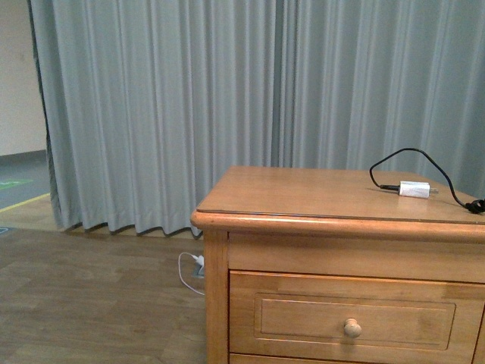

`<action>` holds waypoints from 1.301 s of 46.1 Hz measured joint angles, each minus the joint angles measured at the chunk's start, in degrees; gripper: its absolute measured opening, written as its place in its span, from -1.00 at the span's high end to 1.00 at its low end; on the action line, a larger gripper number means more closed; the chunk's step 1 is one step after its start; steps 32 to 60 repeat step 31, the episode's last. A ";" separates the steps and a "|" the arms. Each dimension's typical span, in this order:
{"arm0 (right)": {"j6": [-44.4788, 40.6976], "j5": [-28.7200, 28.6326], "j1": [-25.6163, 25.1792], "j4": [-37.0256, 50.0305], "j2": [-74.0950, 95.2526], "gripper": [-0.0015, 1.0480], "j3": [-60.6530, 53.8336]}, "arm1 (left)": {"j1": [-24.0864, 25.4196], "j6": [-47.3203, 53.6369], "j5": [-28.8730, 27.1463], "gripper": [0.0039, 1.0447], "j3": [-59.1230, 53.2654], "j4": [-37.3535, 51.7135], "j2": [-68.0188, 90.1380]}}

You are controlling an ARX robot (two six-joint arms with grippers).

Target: Place pink marker in drawer with both arms

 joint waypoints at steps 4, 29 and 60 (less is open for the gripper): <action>0.00 0.00 0.00 0.00 0.00 -0.36 0.00 | 0.00 0.00 -0.02 -0.89 0.00 0.00 0.00; 0.02 0.00 0.00 0.00 0.00 -0.84 0.00 | 0.00 0.00 0.00 -0.89 0.00 0.00 0.00; 0.02 0.00 0.00 0.00 0.00 -0.84 0.00 | 0.00 0.00 0.00 -0.89 0.02 0.00 0.00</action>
